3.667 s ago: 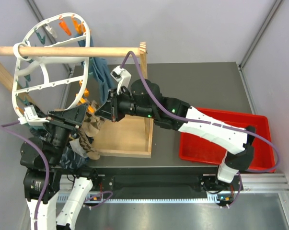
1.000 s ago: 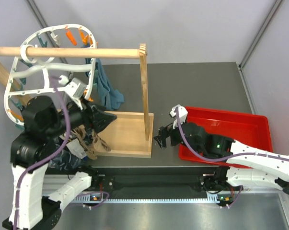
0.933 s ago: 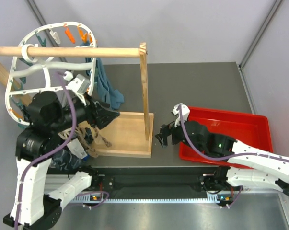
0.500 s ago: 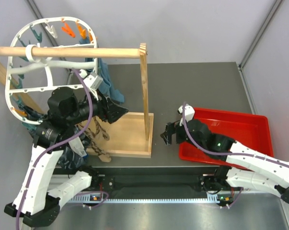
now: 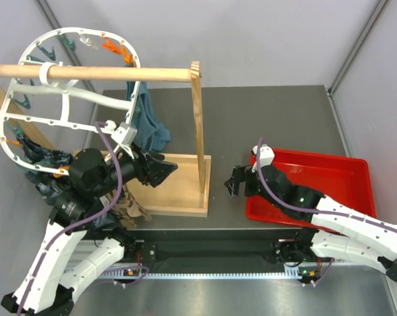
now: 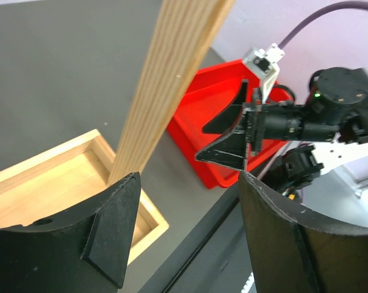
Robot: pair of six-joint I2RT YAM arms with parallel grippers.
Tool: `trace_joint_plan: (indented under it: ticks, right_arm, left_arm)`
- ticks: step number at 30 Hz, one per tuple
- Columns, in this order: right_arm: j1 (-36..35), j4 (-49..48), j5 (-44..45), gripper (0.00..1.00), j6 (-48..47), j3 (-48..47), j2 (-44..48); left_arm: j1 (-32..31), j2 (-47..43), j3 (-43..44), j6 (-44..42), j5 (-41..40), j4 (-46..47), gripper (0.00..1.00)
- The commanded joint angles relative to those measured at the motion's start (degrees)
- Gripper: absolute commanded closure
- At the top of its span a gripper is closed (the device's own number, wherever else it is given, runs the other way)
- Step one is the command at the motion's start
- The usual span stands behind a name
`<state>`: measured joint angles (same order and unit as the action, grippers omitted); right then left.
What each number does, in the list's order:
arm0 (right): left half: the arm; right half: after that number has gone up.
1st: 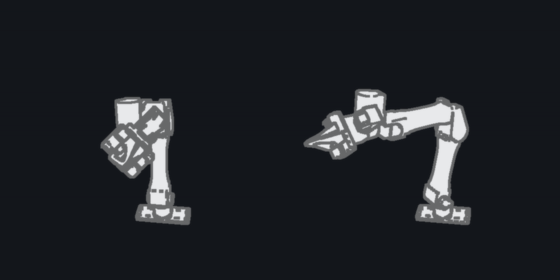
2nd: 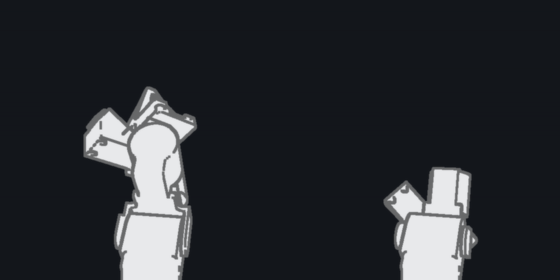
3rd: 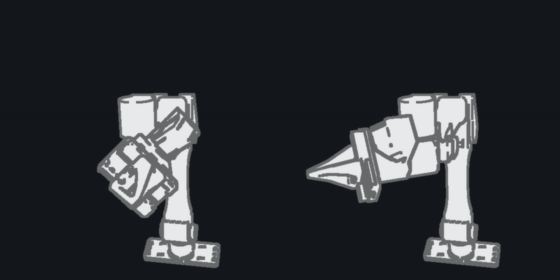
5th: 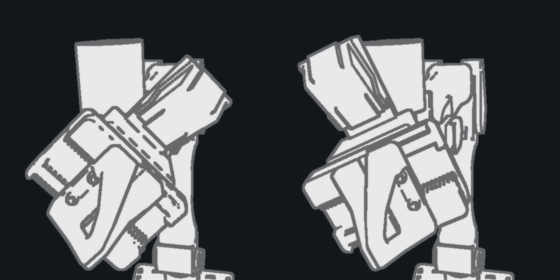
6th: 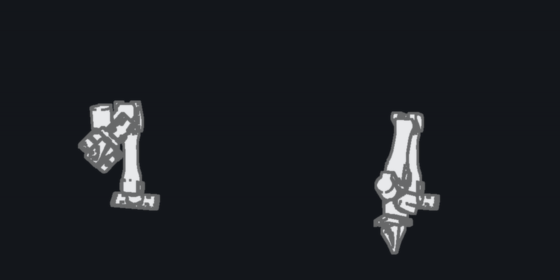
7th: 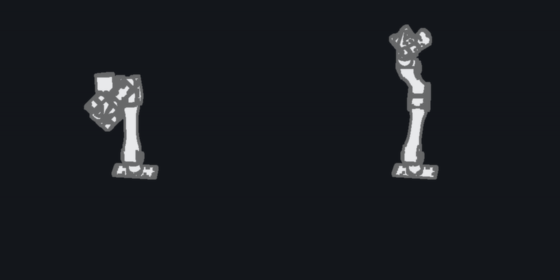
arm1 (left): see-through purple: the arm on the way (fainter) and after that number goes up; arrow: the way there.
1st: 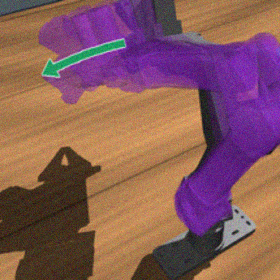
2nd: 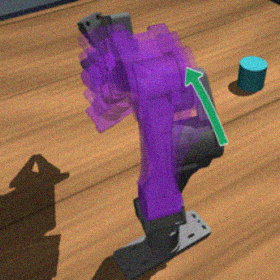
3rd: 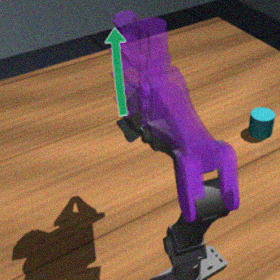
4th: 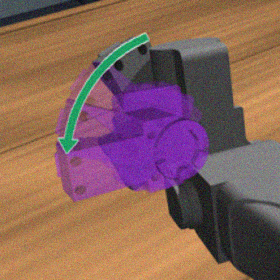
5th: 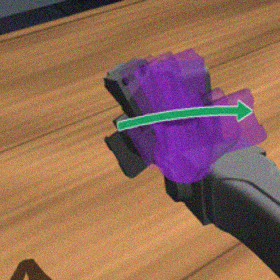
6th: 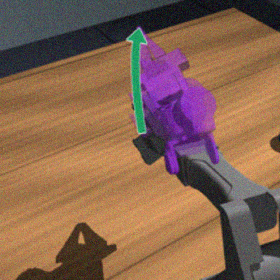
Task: Clip the socks to the hanger
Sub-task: Reset both arms
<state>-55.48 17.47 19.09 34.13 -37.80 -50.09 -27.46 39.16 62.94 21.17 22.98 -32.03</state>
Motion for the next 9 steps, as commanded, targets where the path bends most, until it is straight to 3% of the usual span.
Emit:
trace_joint_plan:
  ticks: [1,9]
  right_arm:
    - [0.8,-1.0,2.2,0.0,1.8,0.5,2.4]
    - [1.2,-4.9,0.8,0.0,3.0,5.2,5.3]
  left_arm:
    - [0.6,-1.6,-1.1,4.9,-3.6,4.3,0.3]
    - [0.6,-4.4,-2.4,7.0,-2.9,5.1,0.29]
